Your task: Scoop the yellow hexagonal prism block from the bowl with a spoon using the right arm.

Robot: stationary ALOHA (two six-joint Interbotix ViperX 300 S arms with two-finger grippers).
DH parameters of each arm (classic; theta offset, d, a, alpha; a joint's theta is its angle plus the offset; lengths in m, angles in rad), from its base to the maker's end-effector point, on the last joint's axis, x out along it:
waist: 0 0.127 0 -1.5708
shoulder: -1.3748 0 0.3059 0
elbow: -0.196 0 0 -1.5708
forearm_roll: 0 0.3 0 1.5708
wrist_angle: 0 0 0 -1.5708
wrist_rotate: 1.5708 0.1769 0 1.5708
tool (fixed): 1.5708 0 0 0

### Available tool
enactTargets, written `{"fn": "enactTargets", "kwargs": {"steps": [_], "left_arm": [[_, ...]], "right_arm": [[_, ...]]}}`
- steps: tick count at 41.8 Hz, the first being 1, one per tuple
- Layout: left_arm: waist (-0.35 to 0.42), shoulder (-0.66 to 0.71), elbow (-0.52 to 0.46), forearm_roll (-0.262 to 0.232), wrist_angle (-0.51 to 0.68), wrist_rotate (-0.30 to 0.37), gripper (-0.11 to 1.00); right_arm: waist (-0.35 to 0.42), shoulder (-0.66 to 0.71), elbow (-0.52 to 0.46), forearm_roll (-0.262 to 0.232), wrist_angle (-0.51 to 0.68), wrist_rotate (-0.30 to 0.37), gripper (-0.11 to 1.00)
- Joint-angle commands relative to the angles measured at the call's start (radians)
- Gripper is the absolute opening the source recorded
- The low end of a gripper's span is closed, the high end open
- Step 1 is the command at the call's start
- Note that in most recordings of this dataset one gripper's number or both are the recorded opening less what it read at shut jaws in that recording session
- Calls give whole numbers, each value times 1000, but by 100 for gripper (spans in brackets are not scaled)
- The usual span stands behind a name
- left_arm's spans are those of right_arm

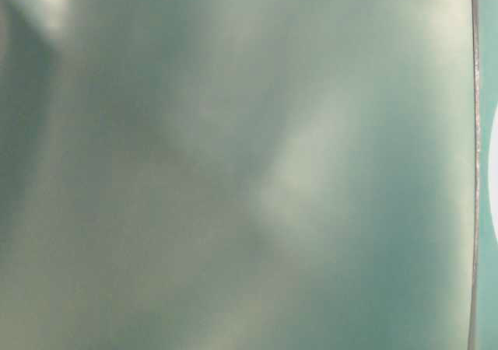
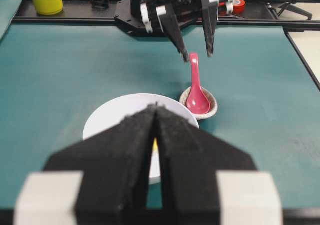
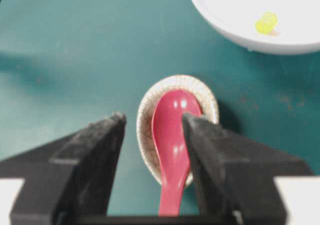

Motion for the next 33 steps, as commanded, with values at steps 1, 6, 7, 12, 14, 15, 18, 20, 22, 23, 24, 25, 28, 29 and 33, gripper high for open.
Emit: {"fn": "enactTargets", "kwargs": {"steps": [1, 6, 7, 12, 14, 15, 18, 20, 22, 23, 24, 25, 28, 29, 33], "left_arm": [[0, 9, -18, 2, -3, -2, 0], [0, 9, -18, 2, -3, -2, 0], [0, 11, -18, 2, -3, -2, 0], [0, 14, -18, 2, -3, -2, 0], [0, 15, -18, 2, -3, -2, 0], [0, 15, -18, 2, -3, -2, 0], [0, 20, -18, 2, -3, -2, 0], [0, 21, -17, 2, -5, -2, 0], [0, 21, -17, 2, -3, -3, 0], [0, 23, -18, 2, -3, -3, 0], [0, 21, -17, 2, -3, -3, 0], [0, 23, -17, 2, -3, -3, 0], [0, 23, -17, 2, -3, -3, 0], [0, 25, -17, 0, -3, -3, 0], [2, 25, -17, 2, -3, -8, 0]], "right_arm": [[-3, 46, 2, 15, -89, -6, 54], [-3, 118, 34, 49, -218, -21, 54], [-3, 133, 46, 63, -258, -28, 54], [0, 190, 101, 132, -422, -64, 54], [6, 207, 124, 164, -491, -83, 54], [8, 212, 130, 176, -517, -91, 54], [28, 227, 152, 218, -592, -118, 54], [51, 238, 164, 253, -638, -140, 54], [71, 242, 170, 275, -663, -152, 54], [87, 247, 173, 291, -678, -160, 54], [98, 250, 173, 302, -686, -164, 54], [115, 255, 175, 322, -693, -172, 54], [156, 270, 175, 371, -709, -186, 54], [173, 279, 175, 388, -712, -190, 54], [229, 314, 176, 445, -726, -198, 54]]}}
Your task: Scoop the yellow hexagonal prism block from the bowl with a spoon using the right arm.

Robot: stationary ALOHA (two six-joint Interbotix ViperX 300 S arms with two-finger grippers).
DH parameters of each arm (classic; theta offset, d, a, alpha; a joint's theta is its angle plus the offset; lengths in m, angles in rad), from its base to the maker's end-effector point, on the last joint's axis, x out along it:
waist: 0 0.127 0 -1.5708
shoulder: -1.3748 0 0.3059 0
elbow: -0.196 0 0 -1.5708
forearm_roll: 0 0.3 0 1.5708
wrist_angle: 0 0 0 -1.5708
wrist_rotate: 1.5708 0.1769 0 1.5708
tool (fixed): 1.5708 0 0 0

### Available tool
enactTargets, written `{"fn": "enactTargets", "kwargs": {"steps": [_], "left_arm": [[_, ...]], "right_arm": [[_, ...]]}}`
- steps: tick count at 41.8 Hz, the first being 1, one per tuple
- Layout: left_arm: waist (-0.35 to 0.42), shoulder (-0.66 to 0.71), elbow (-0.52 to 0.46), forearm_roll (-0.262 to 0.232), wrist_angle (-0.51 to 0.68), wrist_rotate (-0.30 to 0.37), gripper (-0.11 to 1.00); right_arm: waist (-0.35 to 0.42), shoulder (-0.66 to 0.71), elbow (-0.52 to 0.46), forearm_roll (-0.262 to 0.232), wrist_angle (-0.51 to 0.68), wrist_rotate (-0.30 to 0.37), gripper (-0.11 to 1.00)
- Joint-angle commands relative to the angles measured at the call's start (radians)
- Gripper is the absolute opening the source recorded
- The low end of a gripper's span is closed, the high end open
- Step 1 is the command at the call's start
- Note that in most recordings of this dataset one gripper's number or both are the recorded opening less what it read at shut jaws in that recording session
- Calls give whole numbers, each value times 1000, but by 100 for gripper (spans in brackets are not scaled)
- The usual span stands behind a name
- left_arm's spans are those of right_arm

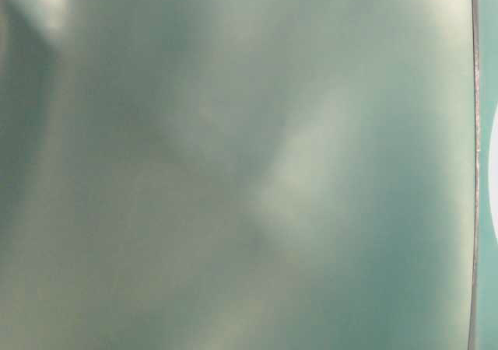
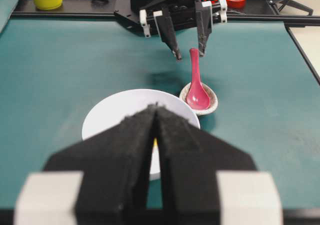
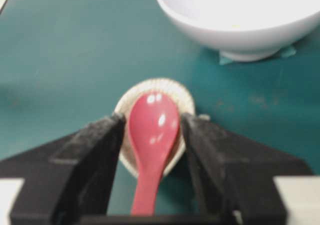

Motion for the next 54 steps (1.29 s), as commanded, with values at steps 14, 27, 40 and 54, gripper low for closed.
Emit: {"fn": "enactTargets", "kwargs": {"steps": [14, 27, 40, 54], "left_arm": [[2, 11, -17, 2, -3, -15, 0], [0, 17, -15, 2, -3, -15, 0], [0, 21, -15, 2, -3, -15, 0], [0, 21, -15, 2, -3, -15, 0]], "right_arm": [[173, 150, -9, 183, -123, -8, 54], [179, 216, -28, 184, -138, -12, 54], [179, 216, -29, 192, -137, -28, 53], [179, 216, -31, 198, -124, -41, 24]]}}
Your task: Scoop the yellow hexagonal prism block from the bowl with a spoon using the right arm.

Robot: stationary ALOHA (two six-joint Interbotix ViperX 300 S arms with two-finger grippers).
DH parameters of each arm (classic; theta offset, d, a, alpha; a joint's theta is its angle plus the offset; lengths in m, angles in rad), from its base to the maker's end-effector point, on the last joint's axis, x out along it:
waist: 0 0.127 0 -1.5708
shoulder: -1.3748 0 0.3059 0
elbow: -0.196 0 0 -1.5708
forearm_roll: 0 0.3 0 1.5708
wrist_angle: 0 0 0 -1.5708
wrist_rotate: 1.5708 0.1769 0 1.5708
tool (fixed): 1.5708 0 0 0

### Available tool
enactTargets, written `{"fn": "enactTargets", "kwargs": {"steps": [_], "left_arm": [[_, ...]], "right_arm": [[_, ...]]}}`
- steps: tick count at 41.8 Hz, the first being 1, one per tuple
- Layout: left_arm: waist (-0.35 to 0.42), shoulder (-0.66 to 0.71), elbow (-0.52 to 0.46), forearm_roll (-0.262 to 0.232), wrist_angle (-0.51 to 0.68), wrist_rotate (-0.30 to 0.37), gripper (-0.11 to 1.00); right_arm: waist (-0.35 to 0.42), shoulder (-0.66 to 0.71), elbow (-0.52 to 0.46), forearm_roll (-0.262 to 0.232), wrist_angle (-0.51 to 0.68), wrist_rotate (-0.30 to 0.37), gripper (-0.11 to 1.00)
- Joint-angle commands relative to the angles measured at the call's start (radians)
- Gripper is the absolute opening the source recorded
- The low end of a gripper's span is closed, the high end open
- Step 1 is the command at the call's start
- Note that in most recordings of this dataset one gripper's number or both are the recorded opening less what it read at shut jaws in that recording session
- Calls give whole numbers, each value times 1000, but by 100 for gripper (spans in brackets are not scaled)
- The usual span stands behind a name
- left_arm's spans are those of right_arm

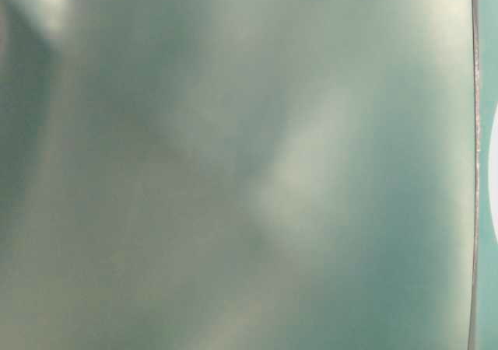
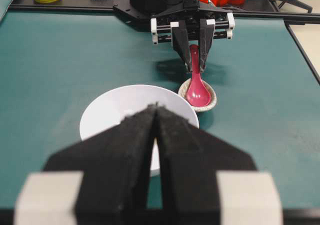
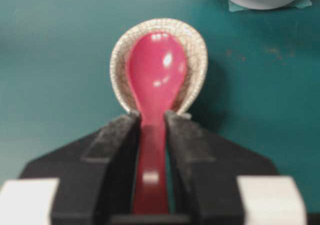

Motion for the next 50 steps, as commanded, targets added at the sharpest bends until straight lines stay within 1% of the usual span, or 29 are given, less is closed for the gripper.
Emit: {"fn": "enactTargets", "kwargs": {"steps": [1, 9, 16, 20, 23, 30, 33, 36, 39, 44, 50], "left_arm": [[0, 9, -15, 3, -5, -2, 0], [0, 9, -15, 3, -8, -2, 0], [0, 5, -17, 3, -9, 0, 0], [0, 2, -17, 3, -9, 0, 0], [0, 2, -17, 3, -9, 0, 0], [2, 0, -18, 3, -9, 0, 0], [2, 0, -18, 3, -9, 0, 0], [2, -2, -18, 3, -9, 0, 0], [2, -2, -18, 3, -9, 0, 0], [0, -2, -18, 3, -11, 0, 0], [2, -2, -18, 3, -9, 0, 0]], "right_arm": [[5, -12, -3, 3, 5, -5, 23], [3, -28, 6, 3, 15, -14, 23], [-3, -94, 26, 5, 26, -15, 23], [-12, -140, 26, 3, 60, -37, 23], [-25, -178, 18, 5, 103, -66, 23], [-69, -290, -17, 3, 264, -167, 23], [-101, -342, -34, 5, 347, -209, 23], [-133, -390, -49, 5, 416, -236, 23], [-164, -436, -64, 3, 476, -259, 23], [-212, -508, -92, 3, 583, -273, 23], [-229, -571, -114, 3, 718, -273, 23]]}}
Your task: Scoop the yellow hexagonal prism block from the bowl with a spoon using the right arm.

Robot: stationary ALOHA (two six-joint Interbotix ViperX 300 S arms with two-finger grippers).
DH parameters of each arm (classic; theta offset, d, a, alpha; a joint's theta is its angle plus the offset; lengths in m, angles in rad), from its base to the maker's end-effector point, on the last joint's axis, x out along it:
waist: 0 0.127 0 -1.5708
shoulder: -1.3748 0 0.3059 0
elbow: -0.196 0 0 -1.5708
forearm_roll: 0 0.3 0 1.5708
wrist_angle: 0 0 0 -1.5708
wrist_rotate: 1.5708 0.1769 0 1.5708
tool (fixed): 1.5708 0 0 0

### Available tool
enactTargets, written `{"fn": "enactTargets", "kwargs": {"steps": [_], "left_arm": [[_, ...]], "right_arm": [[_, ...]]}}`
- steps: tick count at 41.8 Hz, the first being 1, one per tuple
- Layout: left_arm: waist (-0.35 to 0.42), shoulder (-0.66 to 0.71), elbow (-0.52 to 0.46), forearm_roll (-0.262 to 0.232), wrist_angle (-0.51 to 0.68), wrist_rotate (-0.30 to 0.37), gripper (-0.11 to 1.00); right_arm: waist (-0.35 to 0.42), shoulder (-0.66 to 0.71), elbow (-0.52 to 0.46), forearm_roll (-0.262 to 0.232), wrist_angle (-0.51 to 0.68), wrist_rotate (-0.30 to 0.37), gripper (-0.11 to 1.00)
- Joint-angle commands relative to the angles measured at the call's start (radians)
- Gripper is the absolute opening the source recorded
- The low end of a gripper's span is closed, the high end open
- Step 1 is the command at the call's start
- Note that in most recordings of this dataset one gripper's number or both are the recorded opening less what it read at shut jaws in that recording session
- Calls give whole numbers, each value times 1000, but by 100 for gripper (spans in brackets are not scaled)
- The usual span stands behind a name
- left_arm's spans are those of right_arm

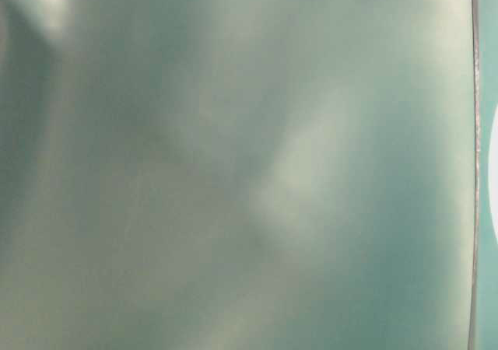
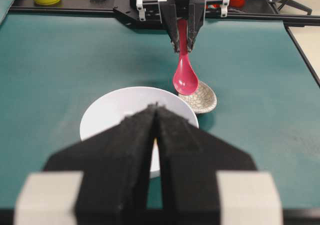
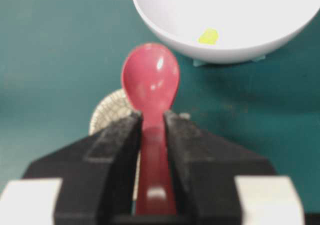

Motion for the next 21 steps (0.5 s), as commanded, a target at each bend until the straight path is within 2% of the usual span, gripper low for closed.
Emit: {"fn": "enactTargets", "kwargs": {"steps": [1, 6, 21], "left_arm": [[2, 5, -20, 3, -9, 0, 0], [2, 5, -18, 3, -8, 0, 0], [0, 5, -18, 3, -6, 0, 0]], "right_arm": [[-3, -46, -23, 0, 72, 0, 23], [-3, -49, -21, 0, 118, 8, 23], [-2, -20, -21, 0, 124, 11, 23]]}}
